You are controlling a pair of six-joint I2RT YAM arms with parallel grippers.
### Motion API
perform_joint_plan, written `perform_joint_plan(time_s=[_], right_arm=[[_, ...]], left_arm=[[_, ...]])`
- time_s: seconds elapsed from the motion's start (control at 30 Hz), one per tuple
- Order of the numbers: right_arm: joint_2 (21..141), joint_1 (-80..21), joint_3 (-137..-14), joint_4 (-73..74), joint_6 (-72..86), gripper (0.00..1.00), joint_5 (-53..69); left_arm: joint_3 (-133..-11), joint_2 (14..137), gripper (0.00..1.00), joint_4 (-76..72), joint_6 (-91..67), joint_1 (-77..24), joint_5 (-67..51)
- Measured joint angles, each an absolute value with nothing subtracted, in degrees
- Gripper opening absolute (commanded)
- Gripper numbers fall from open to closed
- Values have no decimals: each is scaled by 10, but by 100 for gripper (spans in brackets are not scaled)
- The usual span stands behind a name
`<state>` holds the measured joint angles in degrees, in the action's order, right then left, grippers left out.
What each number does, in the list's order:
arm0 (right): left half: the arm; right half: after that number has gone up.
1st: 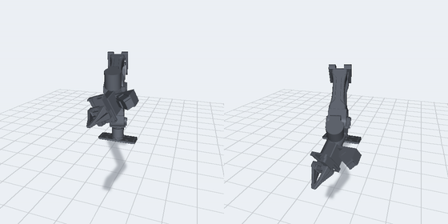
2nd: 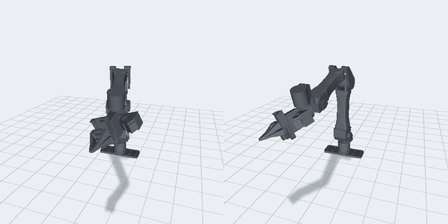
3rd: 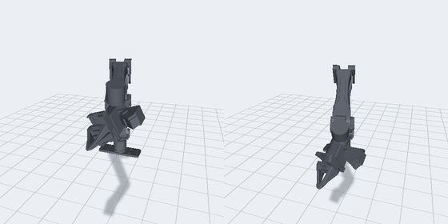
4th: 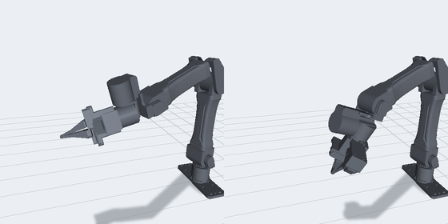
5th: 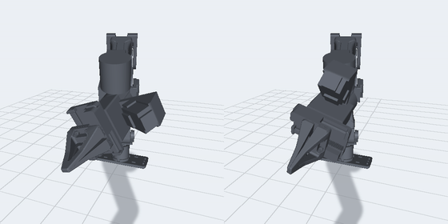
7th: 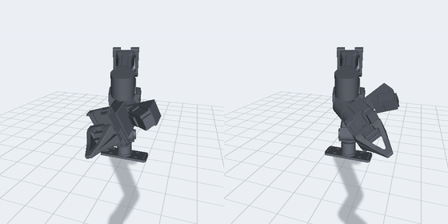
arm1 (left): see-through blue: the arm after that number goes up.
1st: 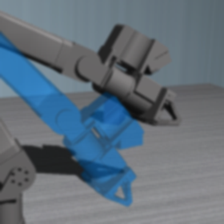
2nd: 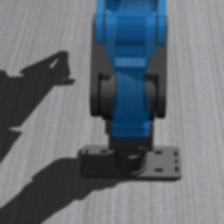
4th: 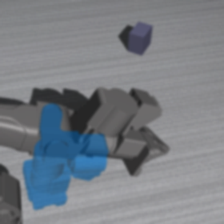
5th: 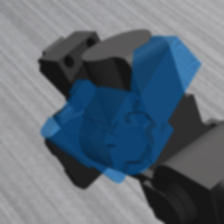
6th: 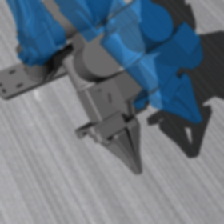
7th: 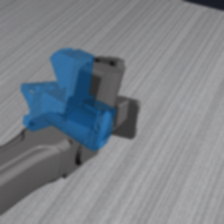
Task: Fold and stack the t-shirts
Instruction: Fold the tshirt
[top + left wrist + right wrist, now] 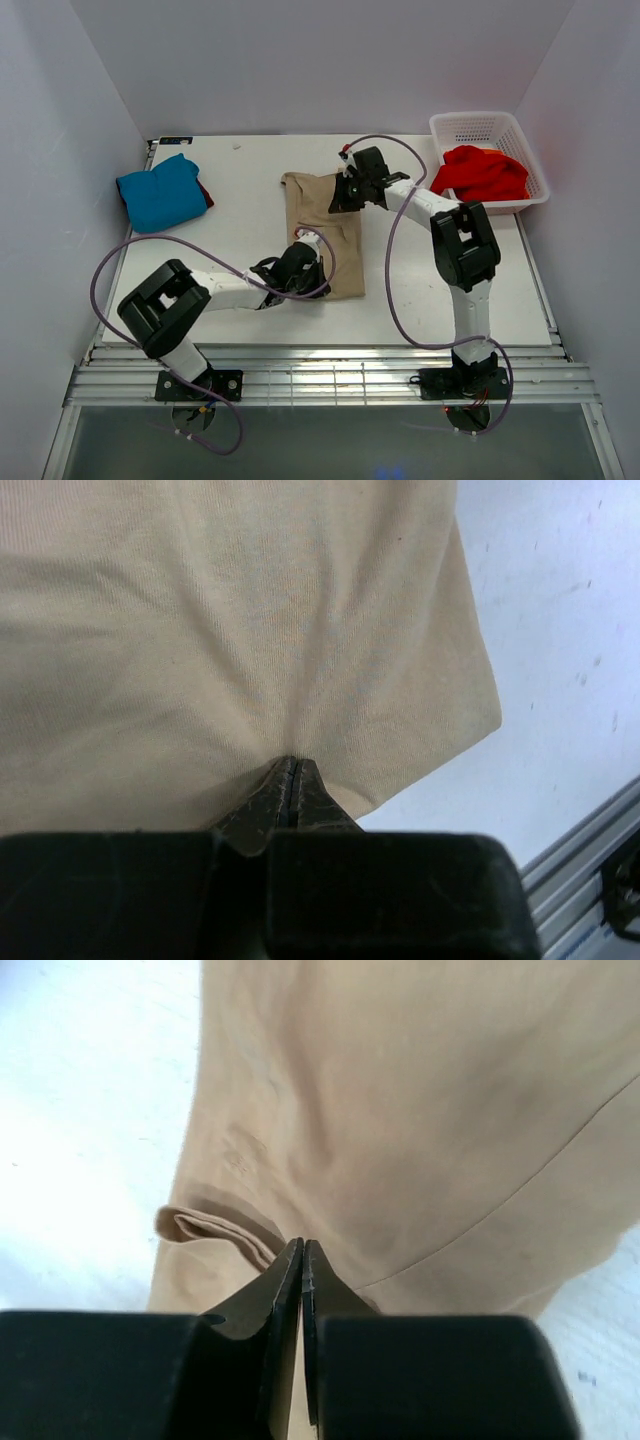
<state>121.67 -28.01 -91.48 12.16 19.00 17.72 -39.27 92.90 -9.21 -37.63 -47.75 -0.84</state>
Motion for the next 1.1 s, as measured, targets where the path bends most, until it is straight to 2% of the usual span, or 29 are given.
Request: perform_joint_plan(time_s=[0.2, 0.23, 0.27, 0.3, 0.33, 0.37, 0.4, 0.6, 0.67, 0.9, 1.1], right_arm=[[1051, -291, -804, 119, 179, 25, 132], [1014, -298, -778, 119, 176, 32, 117], [979, -306, -754, 123, 175, 37, 104], [946, -318, -731, 127, 175, 48, 90], [915, -331, -708, 130, 177, 54, 77], [887, -344, -683, 133, 176, 56, 65], [862, -359, -656, 138, 177, 64, 50], [810, -427, -518, 198, 209, 64, -14], [811, -440, -491, 223, 223, 70, -32], [825, -466, -482, 235, 245, 70, -64], [856, -467, -465, 203, 252, 69, -60]], left_arm=[[-380, 857, 0, 6, -375, -504, 16], [-384, 843, 15, 28, -374, -506, 25], [-390, 827, 33, 47, -368, -508, 37], [-399, 811, 53, 67, -361, -510, 51], [-410, 795, 80, 85, -355, -511, 67], [-421, 776, 85, 101, -351, -512, 83], [-432, 758, 87, 115, -352, -512, 104], [-480, 715, 92, 193, -351, -509, 196], [-470, 722, 92, 212, -361, -508, 202], [-375, 722, 93, 236, -394, -507, 189], [-307, 673, 94, 191, -408, -503, 162]])
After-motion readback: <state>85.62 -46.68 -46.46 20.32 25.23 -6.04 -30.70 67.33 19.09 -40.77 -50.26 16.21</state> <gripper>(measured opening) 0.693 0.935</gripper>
